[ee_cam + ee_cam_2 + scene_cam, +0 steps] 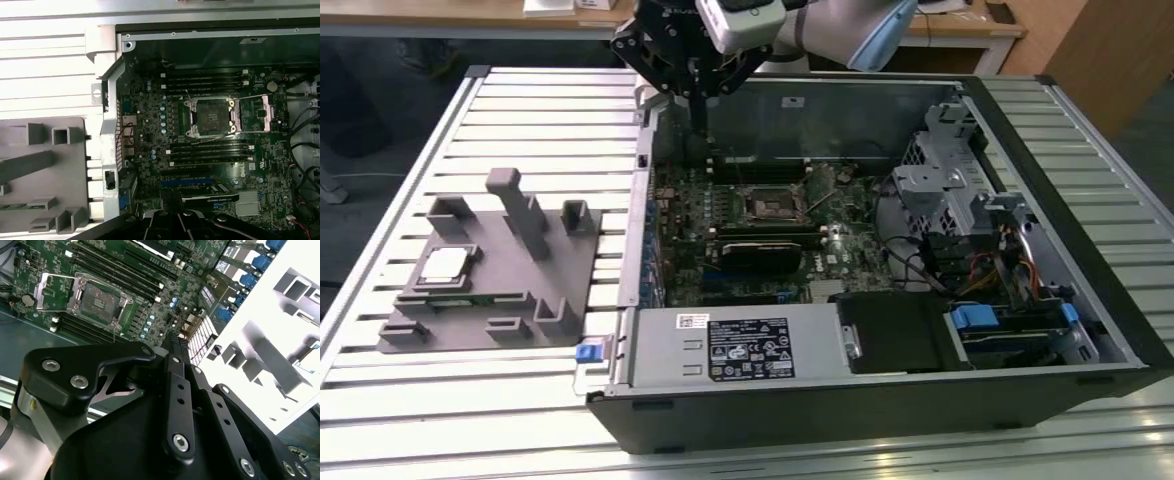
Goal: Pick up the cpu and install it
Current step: 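Reach for the cpu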
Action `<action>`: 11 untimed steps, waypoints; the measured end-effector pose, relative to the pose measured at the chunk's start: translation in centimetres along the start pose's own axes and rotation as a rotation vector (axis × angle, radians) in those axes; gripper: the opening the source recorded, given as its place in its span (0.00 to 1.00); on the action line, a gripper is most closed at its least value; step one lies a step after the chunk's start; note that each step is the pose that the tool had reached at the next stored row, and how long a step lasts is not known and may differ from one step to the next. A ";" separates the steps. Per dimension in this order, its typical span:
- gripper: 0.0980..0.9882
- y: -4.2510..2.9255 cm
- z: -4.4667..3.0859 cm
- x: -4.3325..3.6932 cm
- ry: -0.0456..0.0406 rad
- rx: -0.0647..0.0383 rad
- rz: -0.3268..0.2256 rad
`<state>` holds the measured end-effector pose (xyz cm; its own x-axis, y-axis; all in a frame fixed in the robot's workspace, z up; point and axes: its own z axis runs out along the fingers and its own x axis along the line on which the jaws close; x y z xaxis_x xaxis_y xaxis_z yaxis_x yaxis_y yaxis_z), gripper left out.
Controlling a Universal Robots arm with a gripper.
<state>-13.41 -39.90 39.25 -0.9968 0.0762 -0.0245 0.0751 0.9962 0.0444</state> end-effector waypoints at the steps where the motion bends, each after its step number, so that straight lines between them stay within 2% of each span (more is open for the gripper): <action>1: 0.01 -0.04 0.05 0.48 0.0001 0.000 0.000; 11: 0.01 -0.06 0.11 0.71 0.0004 0.000 0.000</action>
<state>-14.11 -39.89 39.11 -0.9968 0.0762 -0.0240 0.0751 0.9962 0.0443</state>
